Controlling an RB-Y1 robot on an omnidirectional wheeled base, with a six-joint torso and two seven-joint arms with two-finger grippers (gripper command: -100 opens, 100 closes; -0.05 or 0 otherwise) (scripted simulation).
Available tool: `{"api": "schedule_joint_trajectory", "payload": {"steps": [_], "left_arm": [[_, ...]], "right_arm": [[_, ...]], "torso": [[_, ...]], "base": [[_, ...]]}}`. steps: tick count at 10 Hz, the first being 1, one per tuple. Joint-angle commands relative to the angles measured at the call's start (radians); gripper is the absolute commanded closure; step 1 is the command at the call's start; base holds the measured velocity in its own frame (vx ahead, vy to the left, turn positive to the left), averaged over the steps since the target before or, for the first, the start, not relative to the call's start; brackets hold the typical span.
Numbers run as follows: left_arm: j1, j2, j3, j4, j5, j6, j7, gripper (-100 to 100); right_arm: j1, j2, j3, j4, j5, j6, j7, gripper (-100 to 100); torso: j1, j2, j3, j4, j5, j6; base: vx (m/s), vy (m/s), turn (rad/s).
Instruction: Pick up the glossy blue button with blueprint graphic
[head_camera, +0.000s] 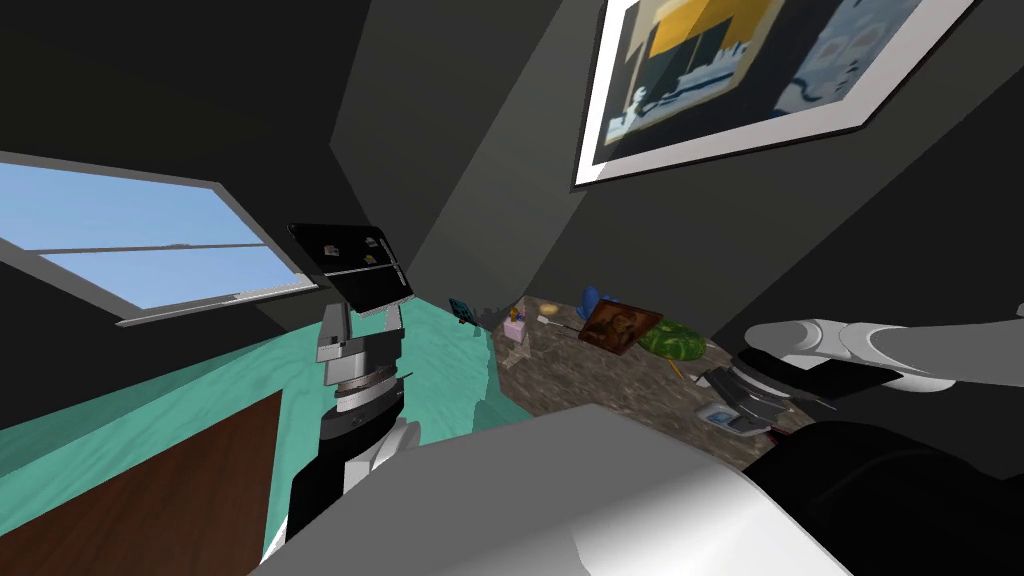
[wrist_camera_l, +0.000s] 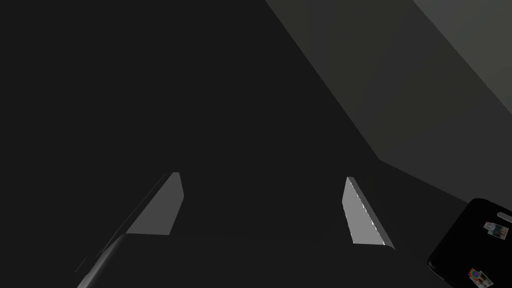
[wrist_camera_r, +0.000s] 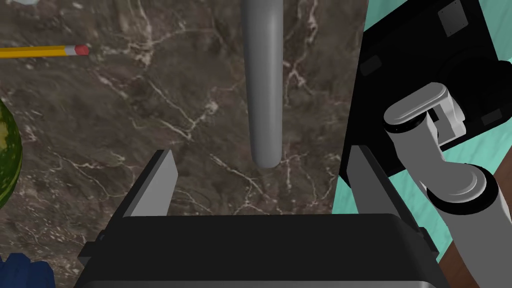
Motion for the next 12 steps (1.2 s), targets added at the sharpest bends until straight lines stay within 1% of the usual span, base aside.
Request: {"api": "schedule_joint_trajectory", "payload": {"steps": [1, 4, 5, 6, 10, 11, 12], "left_arm": [[0.000, 0.000, 0.000, 0.000, 0.000, 0.000, 0.000, 0], [0.000, 0.000, 0.000, 0.000, 0.000, 0.000, 0.000, 0], [0.000, 0.000, 0.000, 0.000, 0.000, 0.000, 0.000, 0], [0.000, 0.000, 0.000, 0.000, 0.000, 0.000, 0.000, 0], [0.000, 0.000, 0.000, 0.000, 0.000, 0.000, 0.000, 0], [0.000, 0.000, 0.000, 0.000, 0.000, 0.000, 0.000, 0], [0.000, 0.000, 0.000, 0.000, 0.000, 0.000, 0.000, 0]], "right_arm": [[0.008, 0.029, 0.005, 0.011, 0.009, 0.015, 0.005, -100], [0.021, 0.072, 0.013, 0.027, 0.023, 0.038, 0.012, -100], [0.018, 0.057, 0.011, 0.017, 0.019, 0.033, 0.006, -100], [0.019, 0.059, 0.011, 0.018, 0.020, 0.035, 0.006, 100], [0.019, 0.059, 0.011, 0.017, 0.020, 0.034, 0.006, 100], [0.019, 0.059, 0.011, 0.017, 0.020, 0.034, 0.006, 0], [0.008, 0.029, 0.005, 0.011, 0.009, 0.015, 0.005, 100]], "torso": [[0.000, 0.000, 0.000, 0.000, 0.000, 0.000], [0.000, -0.002, -0.001, 0.000, 0.000, 0.000], [0.000, -0.001, -0.001, 0.000, 0.000, 0.000], [0.000, 0.000, 0.000, 0.000, 0.000, 0.000], [0.000, 0.000, 0.000, 0.000, 0.000, 0.000], [0.000, 0.000, 0.000, 0.000, 0.000, 0.000], [0.000, 0.000, 0.000, 0.000, 0.000, 0.000]], "base": [[0.018, -0.002, 0.073], [0.025, -0.001, 0.049], [0.000, 0.000, 0.000], [0.000, 0.000, 0.000], [0.000, 0.000, 0.000], [0.000, 0.000, 0.000], [-0.015, 0.000, -0.090]]}}
